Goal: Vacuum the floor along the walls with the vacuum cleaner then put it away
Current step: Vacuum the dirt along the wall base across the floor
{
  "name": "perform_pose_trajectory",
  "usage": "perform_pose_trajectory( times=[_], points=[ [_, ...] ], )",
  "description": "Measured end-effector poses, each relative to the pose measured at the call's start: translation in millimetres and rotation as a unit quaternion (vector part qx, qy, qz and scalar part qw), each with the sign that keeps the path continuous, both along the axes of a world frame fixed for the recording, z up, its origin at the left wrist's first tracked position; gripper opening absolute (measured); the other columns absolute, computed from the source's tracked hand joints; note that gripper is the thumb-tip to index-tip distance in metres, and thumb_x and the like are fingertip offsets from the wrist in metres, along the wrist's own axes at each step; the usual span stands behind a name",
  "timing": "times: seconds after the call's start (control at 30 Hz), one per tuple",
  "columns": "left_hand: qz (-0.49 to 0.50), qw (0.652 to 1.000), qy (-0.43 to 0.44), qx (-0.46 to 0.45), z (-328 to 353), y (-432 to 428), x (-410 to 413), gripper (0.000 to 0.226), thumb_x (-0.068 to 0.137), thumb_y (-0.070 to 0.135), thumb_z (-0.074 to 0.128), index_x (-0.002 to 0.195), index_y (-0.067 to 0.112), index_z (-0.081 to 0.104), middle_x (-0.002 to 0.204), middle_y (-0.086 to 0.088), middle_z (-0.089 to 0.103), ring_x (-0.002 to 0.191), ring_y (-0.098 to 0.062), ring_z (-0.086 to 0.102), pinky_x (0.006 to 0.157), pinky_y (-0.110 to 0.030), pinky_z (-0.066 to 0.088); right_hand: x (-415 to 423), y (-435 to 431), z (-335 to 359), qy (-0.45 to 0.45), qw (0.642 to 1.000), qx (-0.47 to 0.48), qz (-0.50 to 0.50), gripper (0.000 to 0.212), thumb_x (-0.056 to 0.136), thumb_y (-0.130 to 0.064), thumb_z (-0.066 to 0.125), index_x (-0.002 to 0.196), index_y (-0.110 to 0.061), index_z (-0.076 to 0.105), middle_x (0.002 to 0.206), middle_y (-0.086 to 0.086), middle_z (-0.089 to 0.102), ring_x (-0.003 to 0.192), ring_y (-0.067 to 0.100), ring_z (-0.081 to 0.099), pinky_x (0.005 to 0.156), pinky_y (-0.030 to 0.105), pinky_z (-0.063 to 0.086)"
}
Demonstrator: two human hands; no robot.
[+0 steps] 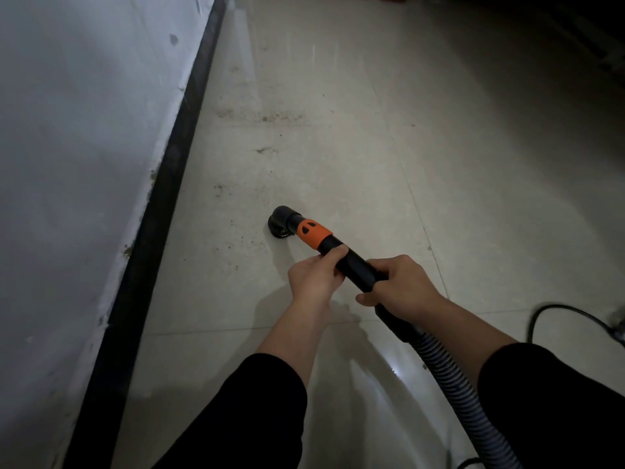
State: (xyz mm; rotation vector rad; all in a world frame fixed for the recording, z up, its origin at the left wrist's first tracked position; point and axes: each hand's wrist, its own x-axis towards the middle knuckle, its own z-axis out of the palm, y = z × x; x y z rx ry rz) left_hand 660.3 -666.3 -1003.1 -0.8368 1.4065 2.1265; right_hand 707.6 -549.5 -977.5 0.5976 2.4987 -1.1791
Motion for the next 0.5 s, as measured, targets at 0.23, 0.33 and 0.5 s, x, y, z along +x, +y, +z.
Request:
perform_pose_trajectory(
  times=[0.23,0.33,0.5],
  points=[
    [-0.004,1.0,-0.02,0.01,4,-13,10,0.016,0.08,0.004,0.076,0.087,-0.001,0.063,0.089,-0.016,0.071,0.082,-0.02,0.071,0.065,-0.02,0.058,9,-9,3,-0.011,1.0,0.001,0.017,0.027,0.074,-0.005,0.076,0.098,-0.018,0.072,0.071,0.004,0.063,0.065,0.022,0.061,0.072,0.036,0.055],
    [-0.007,1.0,-0.023,0.005,5,-19,12,0.016,0.08,0.005,0.076,0.086,0.0,0.062,0.092,-0.018,0.071,0.083,-0.021,0.071,0.065,-0.021,0.059,11,-13,4,-0.014,1.0,0.005,0.022,0.026,0.074,-0.006,0.077,0.097,-0.017,0.071,0.071,0.004,0.063,0.065,0.022,0.061,0.071,0.035,0.055],
    [-0.006,1.0,-0.031,0.0,7,-27,14,0.017,0.08,0.004,0.077,0.084,0.0,0.061,0.092,-0.019,0.071,0.078,-0.019,0.071,0.063,-0.021,0.058,11,-20,7,-0.02,0.999,0.01,0.034,0.025,0.073,-0.006,0.077,0.096,-0.015,0.071,0.072,0.005,0.062,0.066,0.021,0.06,0.07,0.034,0.054]
  ],
)
